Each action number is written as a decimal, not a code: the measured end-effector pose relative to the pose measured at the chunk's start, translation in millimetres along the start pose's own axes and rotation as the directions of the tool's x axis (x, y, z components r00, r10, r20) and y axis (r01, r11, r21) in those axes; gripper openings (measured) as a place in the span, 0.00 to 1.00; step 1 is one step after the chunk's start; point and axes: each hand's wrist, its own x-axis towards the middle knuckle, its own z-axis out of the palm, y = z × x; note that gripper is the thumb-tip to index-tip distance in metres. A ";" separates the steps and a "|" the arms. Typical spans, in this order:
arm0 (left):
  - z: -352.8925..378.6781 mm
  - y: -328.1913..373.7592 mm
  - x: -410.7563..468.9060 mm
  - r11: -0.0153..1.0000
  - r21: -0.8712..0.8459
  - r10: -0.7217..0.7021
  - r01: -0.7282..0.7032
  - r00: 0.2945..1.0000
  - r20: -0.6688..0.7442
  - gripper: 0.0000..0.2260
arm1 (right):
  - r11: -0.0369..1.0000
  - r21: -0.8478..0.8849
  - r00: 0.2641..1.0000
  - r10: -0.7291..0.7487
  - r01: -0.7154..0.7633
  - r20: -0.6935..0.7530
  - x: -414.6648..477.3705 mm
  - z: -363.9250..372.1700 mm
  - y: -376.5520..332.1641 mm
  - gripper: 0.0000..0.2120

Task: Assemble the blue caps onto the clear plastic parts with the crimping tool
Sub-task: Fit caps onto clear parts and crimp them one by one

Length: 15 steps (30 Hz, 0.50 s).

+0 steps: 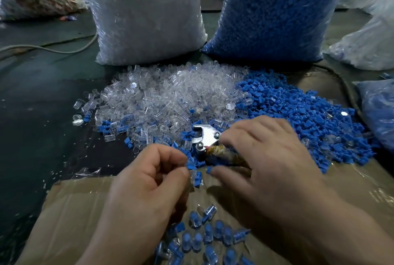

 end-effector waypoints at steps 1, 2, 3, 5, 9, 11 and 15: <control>0.9 -1.4 -1.2 0.999 0.031 0.037 -0.037 0.999 -0.012 0.04 | 0.997 0.021 0.996 -0.074 0.075 -0.047 -2.7 2.2 -6.4 0.20; 1.5 -2.5 -2.5 0.994 0.071 0.087 -0.086 0.996 -0.021 0.05 | 0.988 0.046 0.987 -0.144 0.148 -0.074 -4.9 5.3 -12.4 0.16; 1.2 -2.7 -3.6 0.984 0.112 0.144 -0.141 0.989 -0.021 0.08 | 0.977 0.061 0.976 -0.196 0.202 -0.094 -5.8 7.8 -17.1 0.11; -0.1 0.7 -6.1 0.954 0.193 0.237 -0.231 0.972 -0.009 0.12 | 0.970 0.051 0.964 -0.231 0.240 -0.132 -6.9 11.6 -18.5 0.04; 0.3 6.9 -9.6 0.932 0.230 0.294 -0.281 0.956 -0.023 0.11 | 0.973 0.101 0.977 -0.200 0.207 -0.077 -7.8 7.5 -14.7 0.10; -0.6 8.3 -9.5 0.963 0.108 0.251 -0.247 0.967 -0.034 0.13 | 0.966 0.149 0.977 -0.207 0.213 -0.056 -7.7 5.2 -16.0 0.13; -4.6 13.6 -6.8 0.962 0.147 0.228 -0.230 0.973 0.030 0.22 | 0.944 0.193 0.962 -0.248 0.266 -0.114 -8.9 2.5 -19.9 0.13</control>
